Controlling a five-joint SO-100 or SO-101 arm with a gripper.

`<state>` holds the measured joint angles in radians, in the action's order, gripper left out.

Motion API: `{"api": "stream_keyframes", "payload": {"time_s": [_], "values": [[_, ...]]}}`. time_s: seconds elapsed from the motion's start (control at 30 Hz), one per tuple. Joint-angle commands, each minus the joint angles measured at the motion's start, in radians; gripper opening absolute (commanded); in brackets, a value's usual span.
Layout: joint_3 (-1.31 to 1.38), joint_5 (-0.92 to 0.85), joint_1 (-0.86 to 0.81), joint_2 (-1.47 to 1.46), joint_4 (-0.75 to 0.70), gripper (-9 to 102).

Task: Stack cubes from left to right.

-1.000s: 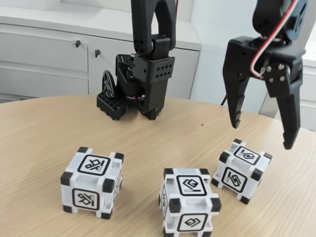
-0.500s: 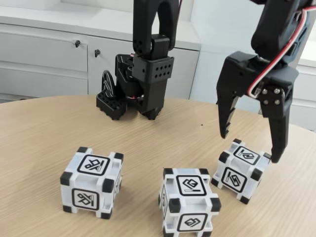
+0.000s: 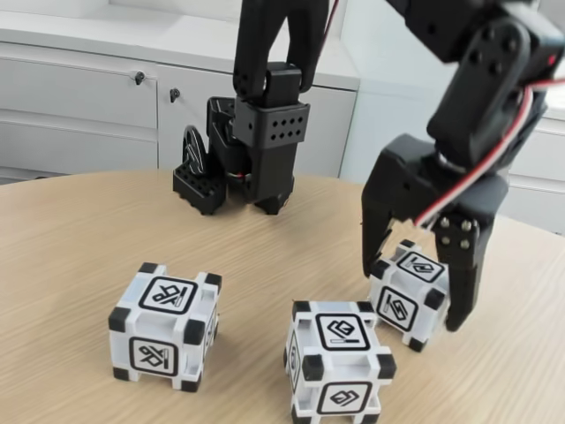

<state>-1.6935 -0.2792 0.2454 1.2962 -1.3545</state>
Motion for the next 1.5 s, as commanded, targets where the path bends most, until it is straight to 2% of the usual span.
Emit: {"api": "stream_keyframes", "payload": {"time_s": [0.0, 0.1, 0.37, 0.57, 0.77, 0.9, 1.07, 1.33, 1.47], "values": [[0.035, -0.018, -0.011, -0.005, -0.005, 28], [0.035, -0.02, -0.011, -0.006, -0.005, 25], [0.035, 0.002, -0.011, -0.002, -0.005, 11], [0.038, 0.026, -0.009, 0.046, -0.023, 9], [0.035, 0.046, -0.032, 0.31, -0.038, 9], [0.037, 0.008, -0.147, 0.529, -0.097, 11], [0.035, -0.048, -0.318, 0.721, -0.101, 12], [0.018, -0.238, -0.632, 0.73, -0.084, 13], [0.017, -0.256, -0.759, 0.73, -0.084, 13]]}}
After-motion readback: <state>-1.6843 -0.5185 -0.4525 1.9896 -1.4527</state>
